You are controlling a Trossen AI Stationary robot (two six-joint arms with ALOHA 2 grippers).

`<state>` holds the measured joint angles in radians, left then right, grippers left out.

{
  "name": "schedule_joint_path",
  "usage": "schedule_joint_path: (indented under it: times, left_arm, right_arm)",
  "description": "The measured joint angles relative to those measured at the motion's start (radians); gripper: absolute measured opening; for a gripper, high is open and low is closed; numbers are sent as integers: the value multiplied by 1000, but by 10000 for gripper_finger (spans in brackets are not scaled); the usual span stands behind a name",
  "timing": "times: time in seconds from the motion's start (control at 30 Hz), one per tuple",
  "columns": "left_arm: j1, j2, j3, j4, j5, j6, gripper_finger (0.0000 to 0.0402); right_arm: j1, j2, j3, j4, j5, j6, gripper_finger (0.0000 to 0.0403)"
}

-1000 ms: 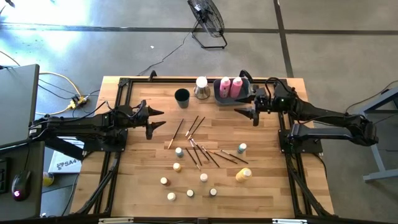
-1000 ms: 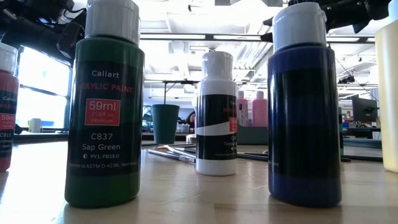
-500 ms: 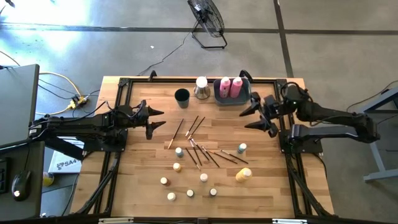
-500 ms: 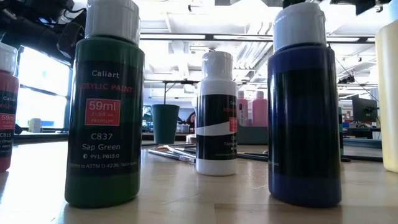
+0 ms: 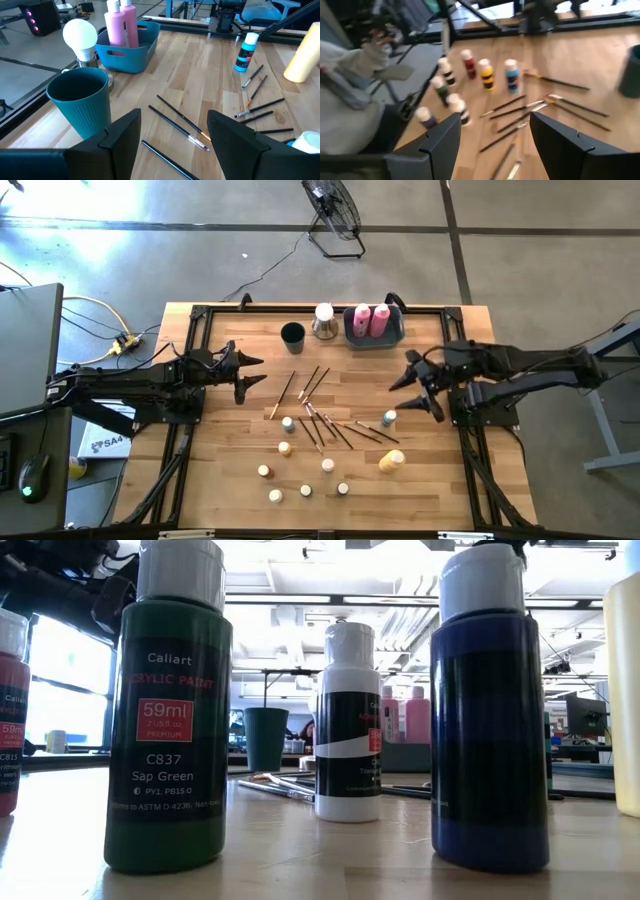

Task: Pick & Place Paint Supplies
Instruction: Put the large yellow paint bottle into the blue bin

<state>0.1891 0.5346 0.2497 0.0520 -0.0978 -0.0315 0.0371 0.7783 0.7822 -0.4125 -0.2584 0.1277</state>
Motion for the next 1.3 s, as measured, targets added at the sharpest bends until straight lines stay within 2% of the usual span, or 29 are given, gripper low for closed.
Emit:
schedule_joint_path:
  times: [0.2,0.57,0.87,1.07,1.3]
  left_arm:
    - [0,0,0,-1,6,-4,226]
    - [0,0,0,0,5,-3,226]
    - [0,0,0,0,5,-3,226]
    - [0,0,0,0,4,-2,226]
    - [0,0,0,13,-2,0,226]
  right_arm:
    - [82,17,0,3,3,1,231]
    - [114,45,0,2,129,63,231]
    - [114,46,0,-36,113,116,231]
    - [122,78,0,-79,12,115,231]
    - [207,131,0,-65,54,51,231]
